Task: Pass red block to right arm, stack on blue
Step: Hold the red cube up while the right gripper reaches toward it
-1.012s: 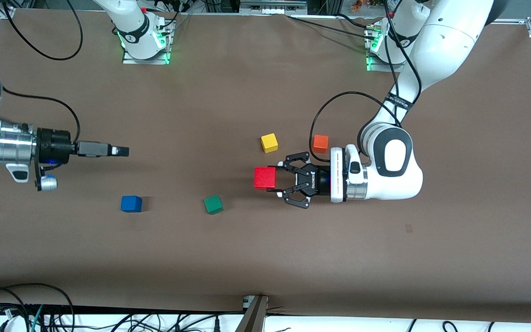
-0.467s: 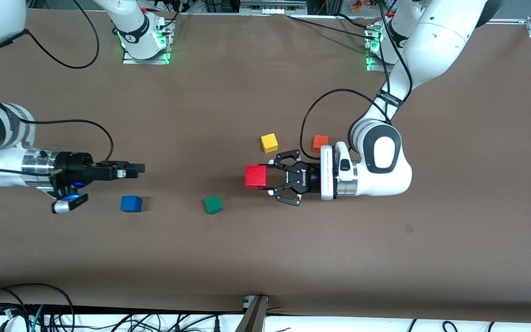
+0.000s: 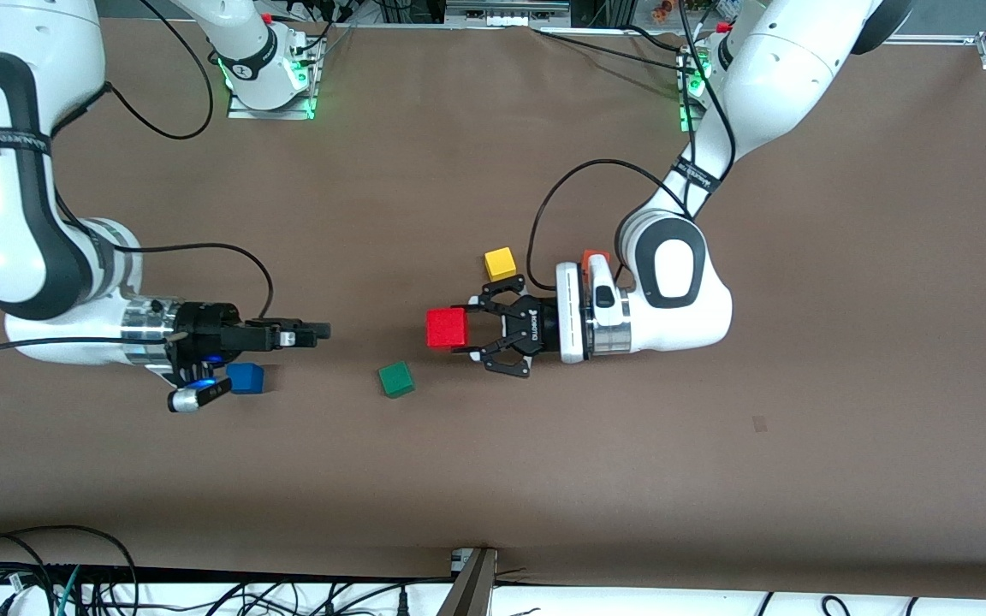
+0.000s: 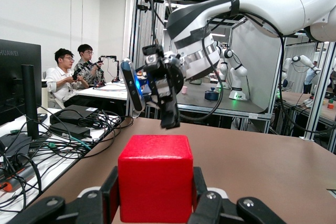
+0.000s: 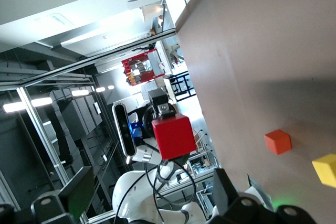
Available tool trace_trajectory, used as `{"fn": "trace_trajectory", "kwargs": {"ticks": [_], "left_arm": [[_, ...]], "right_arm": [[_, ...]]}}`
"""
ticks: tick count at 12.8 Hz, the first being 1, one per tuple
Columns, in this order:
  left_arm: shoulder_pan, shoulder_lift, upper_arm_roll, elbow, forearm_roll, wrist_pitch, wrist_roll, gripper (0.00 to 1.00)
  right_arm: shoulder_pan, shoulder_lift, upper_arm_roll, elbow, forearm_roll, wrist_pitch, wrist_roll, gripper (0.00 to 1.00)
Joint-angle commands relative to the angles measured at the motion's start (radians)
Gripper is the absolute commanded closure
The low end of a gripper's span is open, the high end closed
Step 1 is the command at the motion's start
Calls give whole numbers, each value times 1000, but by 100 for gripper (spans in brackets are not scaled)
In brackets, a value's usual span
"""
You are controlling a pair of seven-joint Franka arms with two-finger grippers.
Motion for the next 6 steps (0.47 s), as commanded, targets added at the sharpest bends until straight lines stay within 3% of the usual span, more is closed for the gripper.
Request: {"fn": "trace_trajectory", "kwargs": {"ticks": [1,6], "left_arm": [[-27,37,2,61,-41,37,41,100],[-44,73,4,107,-56,64,41,100]], "right_arm": [[4,65,1,57,46,15,-107,0],[49,76,1,57,47,102,-159,0]]}}
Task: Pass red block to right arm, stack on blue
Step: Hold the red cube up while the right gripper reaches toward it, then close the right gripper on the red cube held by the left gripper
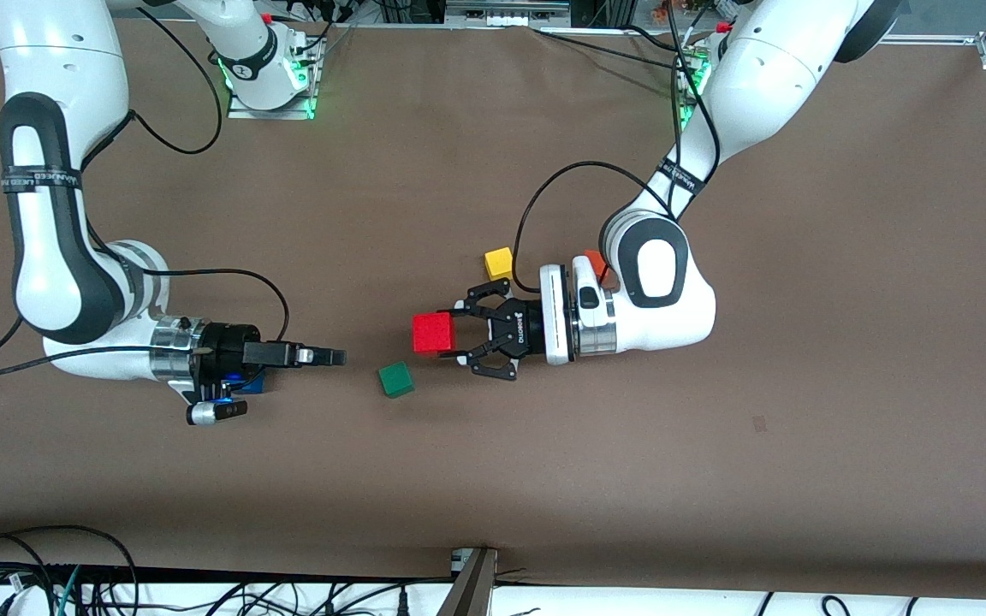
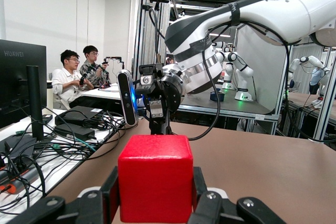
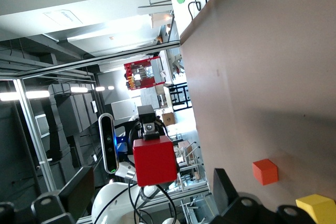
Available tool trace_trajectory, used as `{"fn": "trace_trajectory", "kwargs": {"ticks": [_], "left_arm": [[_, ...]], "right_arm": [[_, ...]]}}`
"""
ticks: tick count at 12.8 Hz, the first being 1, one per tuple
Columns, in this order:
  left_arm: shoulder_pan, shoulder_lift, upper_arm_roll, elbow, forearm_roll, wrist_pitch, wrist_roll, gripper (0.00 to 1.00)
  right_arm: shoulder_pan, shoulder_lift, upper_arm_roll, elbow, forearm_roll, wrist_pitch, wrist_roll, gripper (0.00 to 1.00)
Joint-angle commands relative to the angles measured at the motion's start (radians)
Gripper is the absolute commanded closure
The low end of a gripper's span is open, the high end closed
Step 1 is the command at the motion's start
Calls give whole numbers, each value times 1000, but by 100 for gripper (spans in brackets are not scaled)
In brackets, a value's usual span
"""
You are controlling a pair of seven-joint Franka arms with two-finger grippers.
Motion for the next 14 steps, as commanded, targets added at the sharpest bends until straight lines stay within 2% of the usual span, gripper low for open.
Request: {"fn": "trace_trajectory", "kwargs": {"ticks": [1,3,14], "left_arm": [[-27,32,3,58,-42,36,39,100],[-42,34,2,63,-42,58,37,100],[-41,37,5,60,-45,63,42,100]], "right_arm": [[33,20,0,22,44,46,-27,0],[69,25,0,19,93,49,-56,0],[122,25,0,13,133,138,-84,1]]}}
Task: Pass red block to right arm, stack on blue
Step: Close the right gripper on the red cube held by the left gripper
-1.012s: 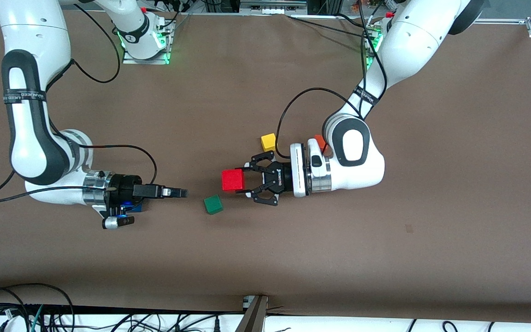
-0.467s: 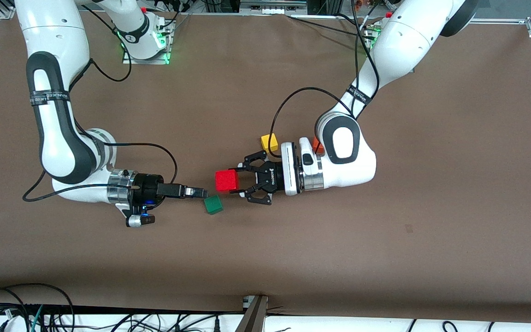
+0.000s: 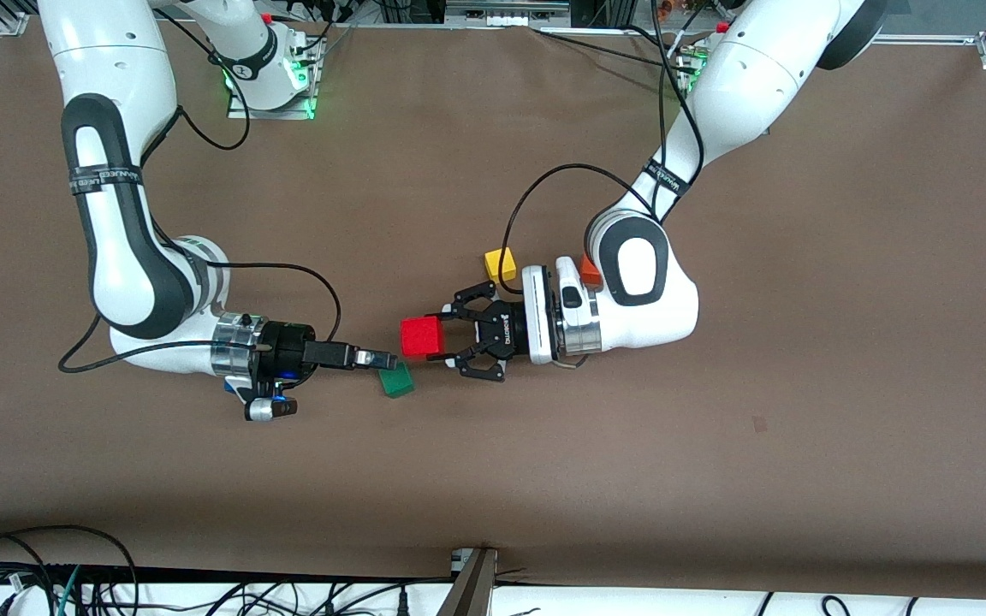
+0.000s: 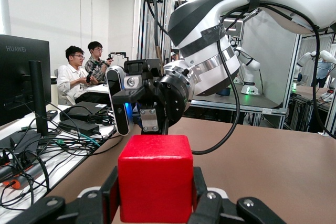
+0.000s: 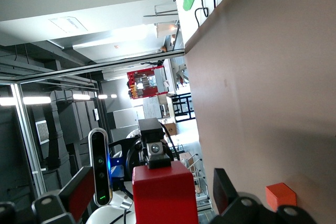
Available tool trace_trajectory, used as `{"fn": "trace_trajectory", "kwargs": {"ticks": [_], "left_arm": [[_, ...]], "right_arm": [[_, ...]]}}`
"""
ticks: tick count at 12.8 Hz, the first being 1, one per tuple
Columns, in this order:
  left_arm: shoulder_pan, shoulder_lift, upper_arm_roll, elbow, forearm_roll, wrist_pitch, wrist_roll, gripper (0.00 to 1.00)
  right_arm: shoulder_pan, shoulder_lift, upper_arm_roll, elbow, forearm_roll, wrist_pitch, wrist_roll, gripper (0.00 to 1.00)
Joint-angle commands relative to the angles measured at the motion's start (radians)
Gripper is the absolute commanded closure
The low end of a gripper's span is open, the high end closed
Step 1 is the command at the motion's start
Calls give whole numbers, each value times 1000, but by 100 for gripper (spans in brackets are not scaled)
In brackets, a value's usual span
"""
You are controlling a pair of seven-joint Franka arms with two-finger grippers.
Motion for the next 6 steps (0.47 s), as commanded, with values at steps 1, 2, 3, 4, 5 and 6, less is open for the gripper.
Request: {"fn": "trace_trajectory", "kwargs": {"ticks": [1,2,3,4,5,6], "left_arm": [[-8,11,3,29,-45,4,32,100],[-8,11,3,30,-45,4,30,100],[-8,11,3,30,-45,6,27,100],[-8,11,3,30,-45,6,20,100],[-8,10,3,32,-45,6,20,100],[-9,10,3,33,-45,6,18,100]], "right_arm": [[7,10,-1,10,28,11,-41,1],[10,10,-1,10,30,12,-41,1],[11,10,-1,10,30,12,-42,1],[11,10,-1,10,33,14,-42,3],[16,10,-1,8,36,20,-42,7],[21,10,-1,8,36,33,-42,13]]}}
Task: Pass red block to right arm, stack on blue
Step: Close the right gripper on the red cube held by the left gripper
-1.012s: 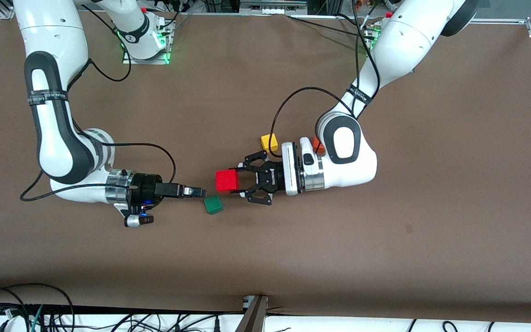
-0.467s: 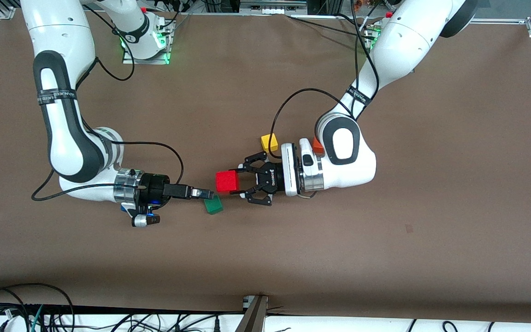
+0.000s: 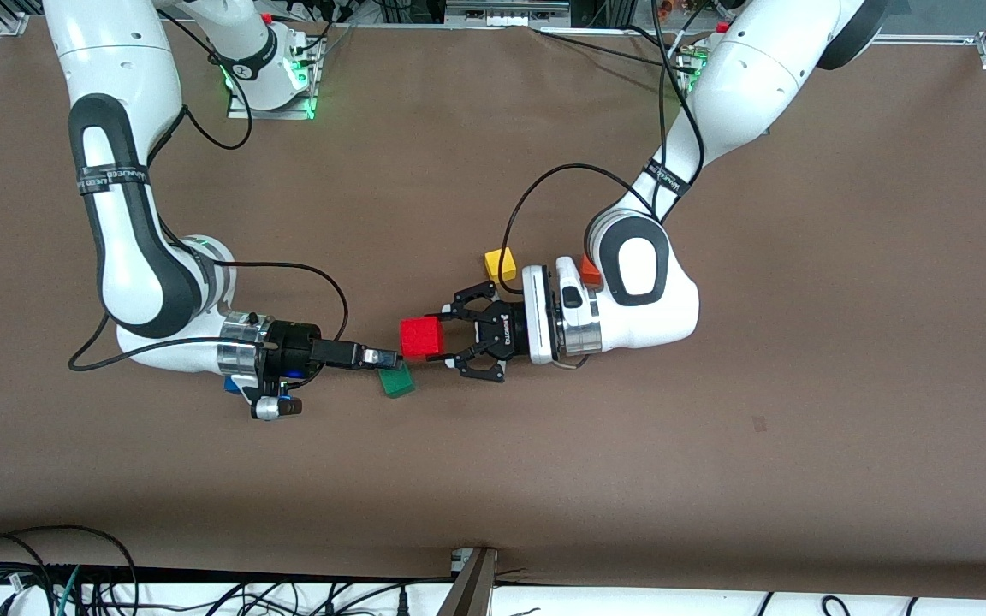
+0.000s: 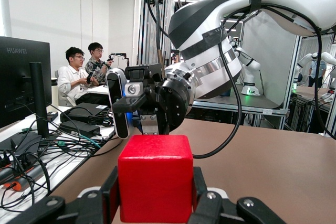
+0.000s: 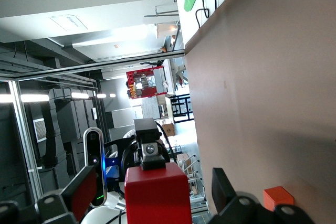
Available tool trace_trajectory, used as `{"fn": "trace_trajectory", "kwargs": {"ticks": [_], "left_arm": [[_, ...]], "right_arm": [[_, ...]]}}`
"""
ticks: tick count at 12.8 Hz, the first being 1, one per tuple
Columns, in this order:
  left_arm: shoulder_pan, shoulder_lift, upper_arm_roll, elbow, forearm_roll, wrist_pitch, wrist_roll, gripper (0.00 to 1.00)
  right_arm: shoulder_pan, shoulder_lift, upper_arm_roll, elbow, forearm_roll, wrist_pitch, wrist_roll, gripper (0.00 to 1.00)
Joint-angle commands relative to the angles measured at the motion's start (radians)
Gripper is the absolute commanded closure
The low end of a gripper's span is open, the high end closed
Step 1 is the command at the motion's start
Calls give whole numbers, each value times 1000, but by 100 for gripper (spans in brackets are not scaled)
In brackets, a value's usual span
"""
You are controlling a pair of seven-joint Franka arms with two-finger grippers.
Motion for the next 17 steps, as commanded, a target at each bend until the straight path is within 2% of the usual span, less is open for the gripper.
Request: {"fn": "trace_trajectory", "kwargs": {"ticks": [1,7,17], "left_arm": [[-8,11,3,34,-44,6,15,100],[-11,13,3,34,-44,9,15,100],[-12,11,3,34,-44,10,15,100]], "right_arm": [[23,8,-1,5,36,32,-21,14],[33,6,-1,5,43,53,-21,20],[35,-19,-1,-10,43,47,28,20]]}}
